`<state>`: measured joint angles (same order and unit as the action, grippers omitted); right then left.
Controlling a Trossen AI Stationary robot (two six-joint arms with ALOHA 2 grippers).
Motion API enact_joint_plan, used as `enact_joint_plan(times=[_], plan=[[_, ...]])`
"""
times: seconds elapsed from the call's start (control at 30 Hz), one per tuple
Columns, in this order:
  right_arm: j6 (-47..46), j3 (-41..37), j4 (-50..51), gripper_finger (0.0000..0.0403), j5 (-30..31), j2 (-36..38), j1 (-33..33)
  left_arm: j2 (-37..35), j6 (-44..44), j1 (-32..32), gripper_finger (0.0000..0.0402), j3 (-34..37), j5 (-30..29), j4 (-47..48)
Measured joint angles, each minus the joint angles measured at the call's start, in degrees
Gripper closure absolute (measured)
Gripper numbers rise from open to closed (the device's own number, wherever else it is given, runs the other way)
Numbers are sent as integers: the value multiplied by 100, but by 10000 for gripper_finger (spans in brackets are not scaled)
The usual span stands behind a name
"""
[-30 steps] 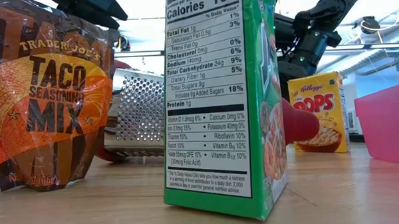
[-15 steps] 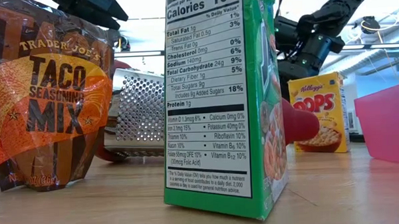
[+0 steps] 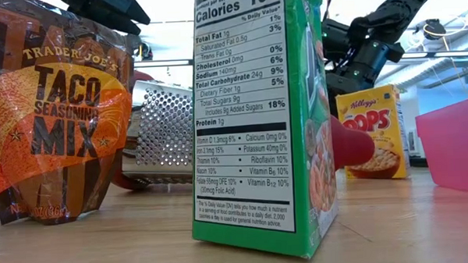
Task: Pick & Place Kitchen Items
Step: Put the small brown food coloring bottle into the black bin
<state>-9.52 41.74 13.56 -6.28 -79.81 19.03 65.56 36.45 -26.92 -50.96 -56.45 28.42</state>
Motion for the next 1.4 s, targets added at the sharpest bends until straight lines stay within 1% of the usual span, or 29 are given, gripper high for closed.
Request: enact_joint_plan(times=[0.23,0.37,0.47,0.73,0.9,1.03,1.2,1.4], plan=[[13,-2,-247,362,42,11,42,0,0,0,194,0,0,0],[9,42,-180,354,63,88,43,0,-2,0,195,-2,2,-2],[-9,145,102,348,74,176,44,0,-14,0,195,-2,5,1],[-148,939,1216,330,82,198,42,0,-22,0,195,-4,149,0],[-283,1180,1672,313,57,-22,39,0,-22,0,194,-4,202,0],[-308,1292,1989,298,32,-343,37,1,-22,0,195,-4,219,1],[-290,1510,1970,284,28,-629,6,0,-25,0,194,-4,219,2],[-179,1598,1960,274,26,-935,-70,2,-26,0,195,-4,219,7]])
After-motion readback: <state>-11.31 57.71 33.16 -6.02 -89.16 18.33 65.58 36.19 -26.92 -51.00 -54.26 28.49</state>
